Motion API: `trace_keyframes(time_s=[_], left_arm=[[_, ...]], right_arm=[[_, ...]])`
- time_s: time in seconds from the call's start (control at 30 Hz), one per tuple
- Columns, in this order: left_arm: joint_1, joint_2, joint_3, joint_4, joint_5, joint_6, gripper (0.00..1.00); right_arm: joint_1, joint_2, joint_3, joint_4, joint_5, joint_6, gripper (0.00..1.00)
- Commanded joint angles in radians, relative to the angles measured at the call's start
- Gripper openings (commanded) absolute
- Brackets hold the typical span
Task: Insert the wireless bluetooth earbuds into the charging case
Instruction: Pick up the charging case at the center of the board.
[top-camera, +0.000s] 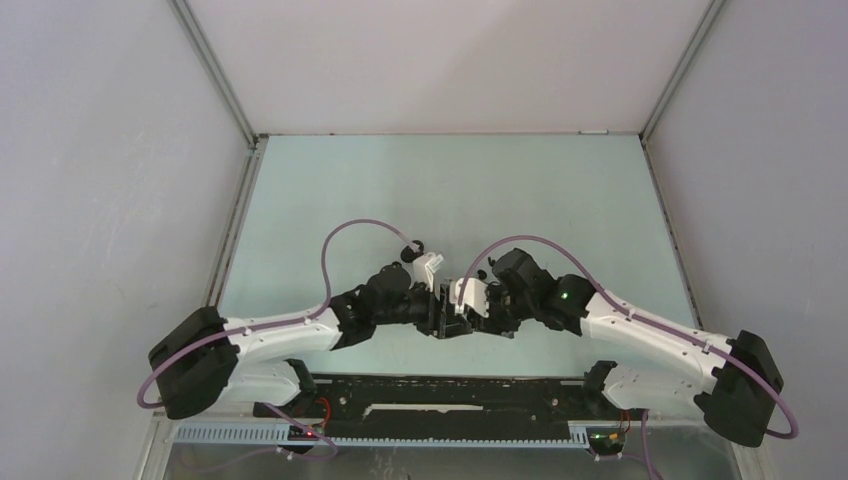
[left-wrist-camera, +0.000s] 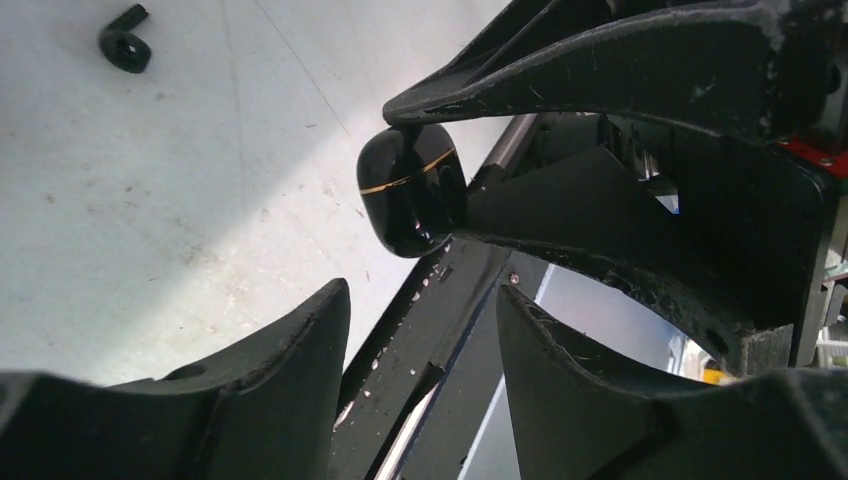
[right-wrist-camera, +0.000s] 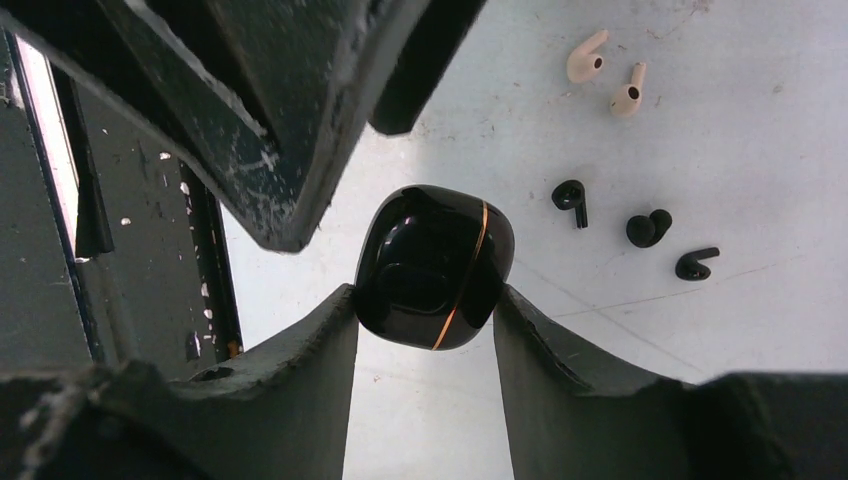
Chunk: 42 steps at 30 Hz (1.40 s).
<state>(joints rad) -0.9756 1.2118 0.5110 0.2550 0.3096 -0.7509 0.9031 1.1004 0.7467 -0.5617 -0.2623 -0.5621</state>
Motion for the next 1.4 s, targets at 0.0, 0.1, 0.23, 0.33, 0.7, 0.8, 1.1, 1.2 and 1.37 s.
trace_keyframes(time_s=[0.0, 0.1, 0.23, 0.33, 0.7, 0.8, 1.1, 1.2, 1.37], left_arm=[[-0.005, 0.036, 0.052, 0.103, 0.077, -0.039, 0.61], [-0.005, 0.056, 0.051, 0.129, 0.082, -0.065, 0.63], [0.000, 0.088, 0.055, 0.171, 0.089, -0.115, 0.63], [0.017, 0.126, 0.059, 0.208, 0.111, -0.174, 0.62], [0.049, 0.213, 0.032, 0.386, 0.183, -0.289, 0.50], [0.049, 0.230, 0.034, 0.410, 0.208, -0.306, 0.43], [0.049, 0.261, -0.002, 0.511, 0.217, -0.299, 0.13], [0.048, 0.253, -0.044, 0.576, 0.202, -0.275, 0.07], [0.006, 0.183, -0.167, 0.736, 0.116, -0.142, 0.00]], right_arm=[[0.016, -0.013, 0.000, 0.018, 0.011, -0.015, 0.33], [0.018, -0.024, 0.000, 0.011, 0.004, -0.013, 0.33], [0.018, -0.036, 0.000, 0.008, -0.002, -0.010, 0.33], [0.018, -0.040, 0.000, 0.009, -0.001, -0.006, 0.33], [0.018, -0.051, 0.000, 0.003, -0.026, -0.001, 0.32], [0.018, -0.050, 0.000, 0.008, -0.027, 0.001, 0.33], [0.016, -0.059, 0.000, 0.007, -0.016, 0.015, 0.49], [-0.013, -0.081, 0.010, -0.015, -0.071, 0.065, 0.79], [-0.197, -0.076, 0.115, -0.136, -0.401, 0.165, 1.00]])
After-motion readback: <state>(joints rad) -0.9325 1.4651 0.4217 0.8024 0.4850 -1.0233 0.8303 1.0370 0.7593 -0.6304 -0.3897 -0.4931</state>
